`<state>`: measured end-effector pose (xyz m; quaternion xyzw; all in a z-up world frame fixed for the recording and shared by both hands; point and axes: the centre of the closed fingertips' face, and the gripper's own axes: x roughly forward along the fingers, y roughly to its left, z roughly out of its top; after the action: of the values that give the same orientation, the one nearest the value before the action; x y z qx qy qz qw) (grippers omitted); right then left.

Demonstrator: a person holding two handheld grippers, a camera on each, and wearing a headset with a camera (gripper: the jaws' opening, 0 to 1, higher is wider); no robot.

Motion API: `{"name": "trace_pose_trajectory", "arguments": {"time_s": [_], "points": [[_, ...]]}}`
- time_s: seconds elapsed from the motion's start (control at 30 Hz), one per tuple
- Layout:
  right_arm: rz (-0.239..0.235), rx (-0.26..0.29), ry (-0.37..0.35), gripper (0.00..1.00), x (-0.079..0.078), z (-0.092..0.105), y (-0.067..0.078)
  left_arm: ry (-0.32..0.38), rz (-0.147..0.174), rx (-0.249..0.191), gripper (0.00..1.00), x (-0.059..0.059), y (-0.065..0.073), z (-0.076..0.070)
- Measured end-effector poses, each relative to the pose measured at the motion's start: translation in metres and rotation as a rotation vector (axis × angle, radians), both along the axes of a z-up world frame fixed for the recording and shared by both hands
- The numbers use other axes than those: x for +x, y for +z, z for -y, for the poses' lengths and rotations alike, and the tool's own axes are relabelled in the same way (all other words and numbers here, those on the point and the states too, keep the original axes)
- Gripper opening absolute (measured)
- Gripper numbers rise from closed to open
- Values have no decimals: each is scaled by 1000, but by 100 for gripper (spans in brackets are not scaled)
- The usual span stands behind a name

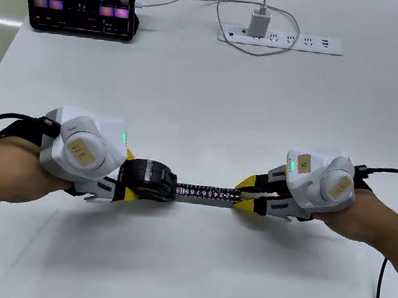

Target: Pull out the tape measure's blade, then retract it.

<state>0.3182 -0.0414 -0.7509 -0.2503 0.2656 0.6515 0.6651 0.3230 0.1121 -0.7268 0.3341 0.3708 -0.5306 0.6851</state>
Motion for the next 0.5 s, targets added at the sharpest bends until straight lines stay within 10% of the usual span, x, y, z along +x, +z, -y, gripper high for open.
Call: {"name": "trace_pose_trajectory", "arguments": {"time_s": [0.5], "points": [[-1,-16,0,9,0,15,-2,-1,5,10,26,0,-1,0]]}}
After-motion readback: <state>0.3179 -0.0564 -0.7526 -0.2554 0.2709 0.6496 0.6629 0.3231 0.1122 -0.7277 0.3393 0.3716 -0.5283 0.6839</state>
